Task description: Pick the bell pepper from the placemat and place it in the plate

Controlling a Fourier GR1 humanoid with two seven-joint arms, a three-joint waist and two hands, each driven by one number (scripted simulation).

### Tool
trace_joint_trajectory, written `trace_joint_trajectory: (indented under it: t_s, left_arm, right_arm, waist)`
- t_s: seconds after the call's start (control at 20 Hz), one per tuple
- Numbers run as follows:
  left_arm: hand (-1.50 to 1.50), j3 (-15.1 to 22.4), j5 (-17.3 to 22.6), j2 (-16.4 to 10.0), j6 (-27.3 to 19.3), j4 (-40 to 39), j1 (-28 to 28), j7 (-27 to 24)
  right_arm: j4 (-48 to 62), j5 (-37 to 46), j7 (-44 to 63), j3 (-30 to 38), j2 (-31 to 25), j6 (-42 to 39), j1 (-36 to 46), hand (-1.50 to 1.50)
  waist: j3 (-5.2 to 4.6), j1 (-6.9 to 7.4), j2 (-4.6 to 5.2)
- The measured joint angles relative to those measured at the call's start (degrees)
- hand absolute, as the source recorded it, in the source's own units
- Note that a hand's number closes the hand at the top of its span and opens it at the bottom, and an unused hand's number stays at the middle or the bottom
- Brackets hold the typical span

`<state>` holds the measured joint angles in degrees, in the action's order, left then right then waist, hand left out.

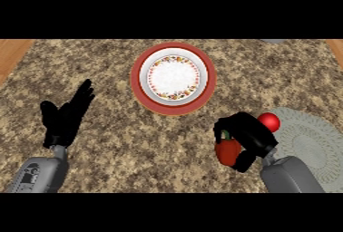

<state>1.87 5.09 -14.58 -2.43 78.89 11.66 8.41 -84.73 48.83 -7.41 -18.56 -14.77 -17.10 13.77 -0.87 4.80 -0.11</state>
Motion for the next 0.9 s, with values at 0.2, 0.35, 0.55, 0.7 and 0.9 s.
trace_joint_trajectory:
  t_s: [0.2, 0.35, 0.55, 0.7, 0.9]
  left_arm:
    - [0.00, 0.69, -0.02, 0.48, 0.47, -0.53, 1.19, 0.51]
    - [0.00, 0.75, -0.20, 0.67, 0.26, -0.87, 1.58, 0.65]
    - [0.00, 0.66, -0.41, 0.72, -0.02, -1.15, 2.13, 0.97]
    - [0.00, 0.25, -0.24, 0.35, 0.43, -1.81, 2.64, 0.81]
    - [0.00, 0.15, -0.33, 0.65, 0.26, -1.95, 2.81, 0.63]
  right_arm:
    - [-1.88, 3.06, 9.63, -7.18, 9.12, 6.07, 6.39, 1.50]
    - [-3.66, 5.13, 17.60, -10.99, 12.02, 13.31, 10.98, 1.50]
    - [-3.67, 8.50, 30.10, -15.26, 13.72, 22.31, 17.67, 1.50]
    - [-1.36, 8.38, 39.84, -18.09, 14.25, 28.66, 22.66, 1.50]
    - [4.13, 5.30, 51.20, -19.98, 14.57, 35.39, 31.13, 1.50]
  waist:
    - [0.43, 1.24, 0.10]
    - [0.60, 1.24, -0.08]
    - [0.67, 0.95, -0.07]
    - [0.69, 0.85, 0.22]
    - [0.73, 0.71, 0.47]
